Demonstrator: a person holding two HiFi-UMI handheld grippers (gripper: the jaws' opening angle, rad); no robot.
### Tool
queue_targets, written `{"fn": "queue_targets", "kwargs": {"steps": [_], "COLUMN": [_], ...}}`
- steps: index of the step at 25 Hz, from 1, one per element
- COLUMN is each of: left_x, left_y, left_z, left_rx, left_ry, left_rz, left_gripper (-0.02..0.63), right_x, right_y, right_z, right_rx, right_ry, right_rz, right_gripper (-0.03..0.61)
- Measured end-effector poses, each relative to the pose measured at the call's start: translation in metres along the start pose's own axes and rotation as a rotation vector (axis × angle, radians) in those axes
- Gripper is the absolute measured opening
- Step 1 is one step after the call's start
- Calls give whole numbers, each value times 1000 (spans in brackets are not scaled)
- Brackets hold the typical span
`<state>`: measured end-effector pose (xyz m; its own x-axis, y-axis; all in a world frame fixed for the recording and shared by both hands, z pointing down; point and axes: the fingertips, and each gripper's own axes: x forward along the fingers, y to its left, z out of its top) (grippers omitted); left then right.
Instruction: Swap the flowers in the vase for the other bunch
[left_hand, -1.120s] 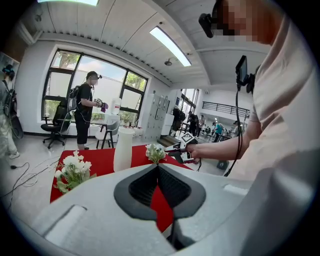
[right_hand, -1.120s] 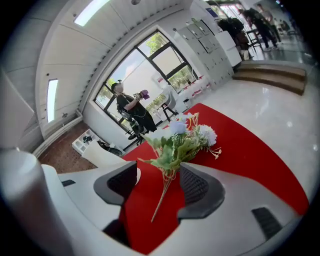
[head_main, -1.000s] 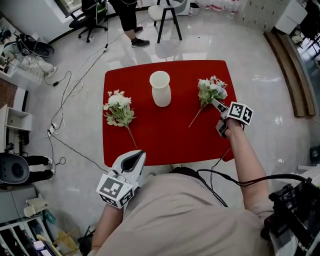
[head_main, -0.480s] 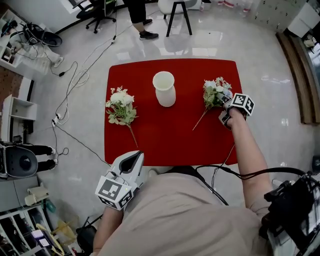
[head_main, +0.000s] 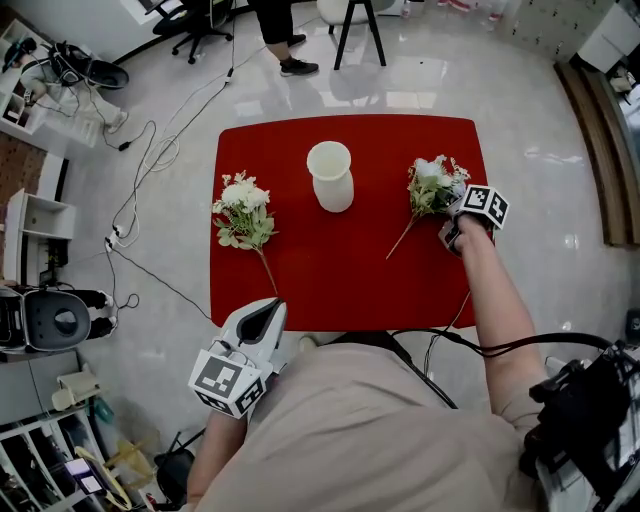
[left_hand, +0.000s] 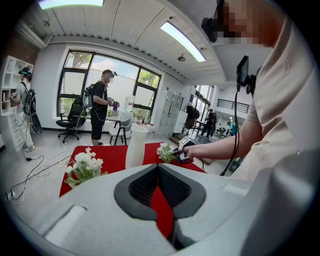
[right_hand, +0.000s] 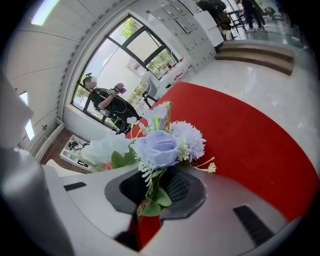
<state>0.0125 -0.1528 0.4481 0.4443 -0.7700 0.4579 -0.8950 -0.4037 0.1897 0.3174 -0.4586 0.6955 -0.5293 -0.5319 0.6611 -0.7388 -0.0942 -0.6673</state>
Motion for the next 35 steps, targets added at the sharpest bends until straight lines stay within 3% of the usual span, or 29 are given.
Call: {"fn": "queue_targets", "kwargs": {"steps": [16,23,35], "left_x": [-15,-36,-77], "left_y": [3,6,7], "left_z": [0,-5,-18], "left_rx": [38,41,34], "left_ry": [-18,-44,-97], "left_rz": [-81,-120,-169], "left_gripper": [8,8,8], "right_x": [-58,-107,-207], "right_y": [49,97,217], "right_z": [21,31,42], "right_rx": [-202,-295,-491], "right_ry": [-183,-307,-513], "right_rz": [3,24,119], "right_gripper": [49,49,48]}}
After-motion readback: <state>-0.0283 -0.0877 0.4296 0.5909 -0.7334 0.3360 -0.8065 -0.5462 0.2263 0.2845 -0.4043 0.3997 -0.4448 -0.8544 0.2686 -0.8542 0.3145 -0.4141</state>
